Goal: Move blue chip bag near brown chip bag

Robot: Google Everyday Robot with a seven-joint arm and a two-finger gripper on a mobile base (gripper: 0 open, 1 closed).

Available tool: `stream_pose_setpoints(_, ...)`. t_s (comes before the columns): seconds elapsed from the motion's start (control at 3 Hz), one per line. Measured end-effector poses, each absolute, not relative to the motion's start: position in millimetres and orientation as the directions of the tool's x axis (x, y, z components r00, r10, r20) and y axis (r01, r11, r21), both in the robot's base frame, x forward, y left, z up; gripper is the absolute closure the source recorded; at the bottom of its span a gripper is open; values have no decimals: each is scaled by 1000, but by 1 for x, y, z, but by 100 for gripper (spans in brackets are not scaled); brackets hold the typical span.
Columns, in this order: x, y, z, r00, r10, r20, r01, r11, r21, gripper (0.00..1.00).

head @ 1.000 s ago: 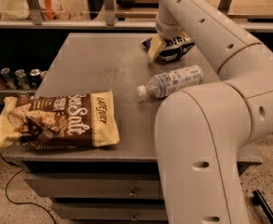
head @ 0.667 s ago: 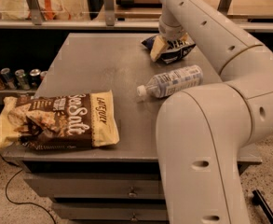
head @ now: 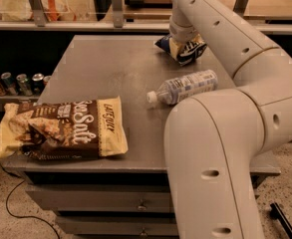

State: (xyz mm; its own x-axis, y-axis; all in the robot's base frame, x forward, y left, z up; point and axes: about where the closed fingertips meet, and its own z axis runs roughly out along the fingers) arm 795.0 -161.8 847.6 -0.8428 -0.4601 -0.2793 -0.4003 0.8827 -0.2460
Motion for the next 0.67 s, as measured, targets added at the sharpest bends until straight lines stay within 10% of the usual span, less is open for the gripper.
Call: stream_pose_setpoints(0.67, 780, -176, 928, -766, -506, -396, -437, 862, -256, 100)
